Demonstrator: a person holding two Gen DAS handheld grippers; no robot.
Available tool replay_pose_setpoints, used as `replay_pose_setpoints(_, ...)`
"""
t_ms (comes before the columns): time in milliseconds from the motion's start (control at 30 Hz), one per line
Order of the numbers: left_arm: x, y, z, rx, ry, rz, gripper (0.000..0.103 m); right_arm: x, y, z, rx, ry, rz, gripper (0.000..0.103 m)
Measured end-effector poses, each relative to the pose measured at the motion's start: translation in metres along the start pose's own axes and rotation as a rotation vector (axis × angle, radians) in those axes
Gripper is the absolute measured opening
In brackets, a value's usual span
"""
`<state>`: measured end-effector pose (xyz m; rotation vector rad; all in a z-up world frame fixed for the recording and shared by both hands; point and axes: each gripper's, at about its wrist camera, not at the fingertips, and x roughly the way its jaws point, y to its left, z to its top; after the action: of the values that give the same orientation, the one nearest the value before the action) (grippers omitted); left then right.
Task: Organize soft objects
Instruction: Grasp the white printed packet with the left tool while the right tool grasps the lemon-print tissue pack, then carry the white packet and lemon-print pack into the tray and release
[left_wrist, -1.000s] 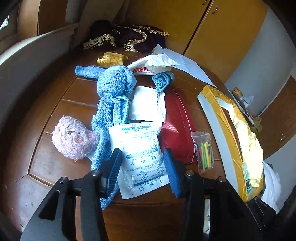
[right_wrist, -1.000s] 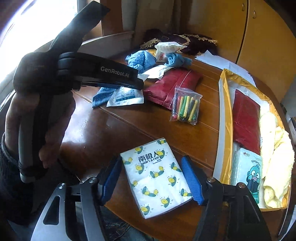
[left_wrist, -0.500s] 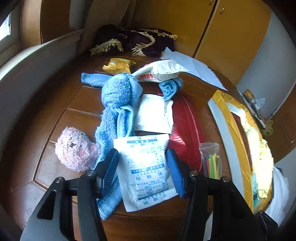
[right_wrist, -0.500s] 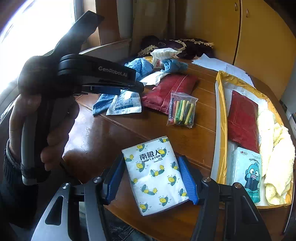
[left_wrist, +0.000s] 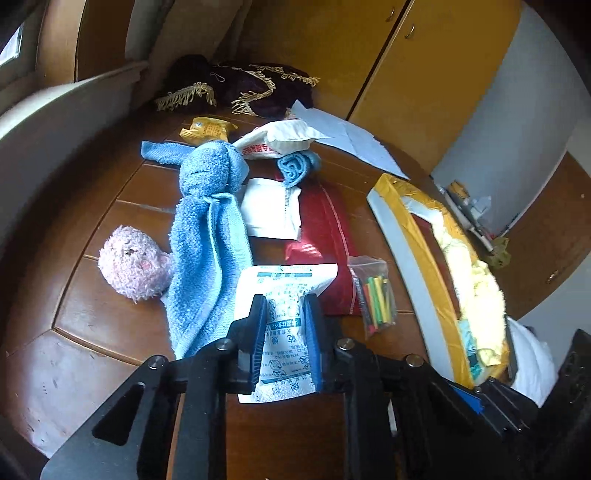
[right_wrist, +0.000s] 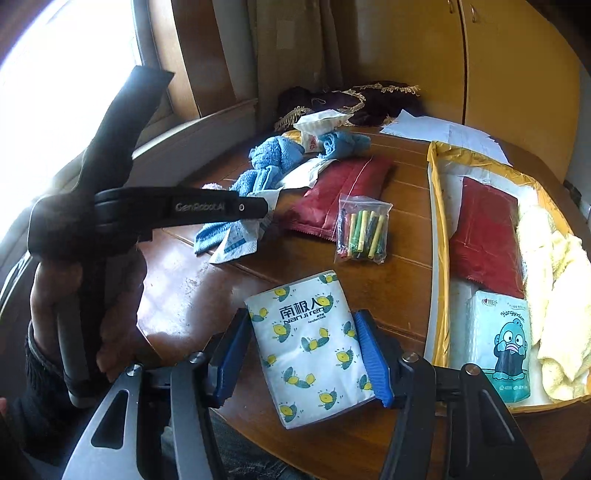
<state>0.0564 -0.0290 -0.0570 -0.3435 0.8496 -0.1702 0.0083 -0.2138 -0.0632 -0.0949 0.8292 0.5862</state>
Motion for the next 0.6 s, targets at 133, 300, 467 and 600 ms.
replay_pose_setpoints(133, -0.009, -0.005, 0.0, 0.0, -0.016, -0.021, 0.011, -0.006, -0.006, 0.003, 0.049, -0.04, 0.05, 0.059)
replay_pose_setpoints(300, -0.02, -0.009, -0.002, -0.012, -0.011, -0.096, 0.01, -0.017, -0.011, 0.005, 0.091, -0.09, 0.095, 0.059)
replay_pose_setpoints(467, -0.032, -0.02, 0.0, 0.001, -0.037, -0.119, 0.009, -0.032, -0.02, 0.008, 0.135, -0.148, 0.114, 0.059)
replay_pose_setpoints(600, -0.039, -0.038, 0.002, 0.035, -0.039, -0.152, 0.009, -0.045, -0.032, 0.01, 0.178, -0.19, 0.131, 0.059)
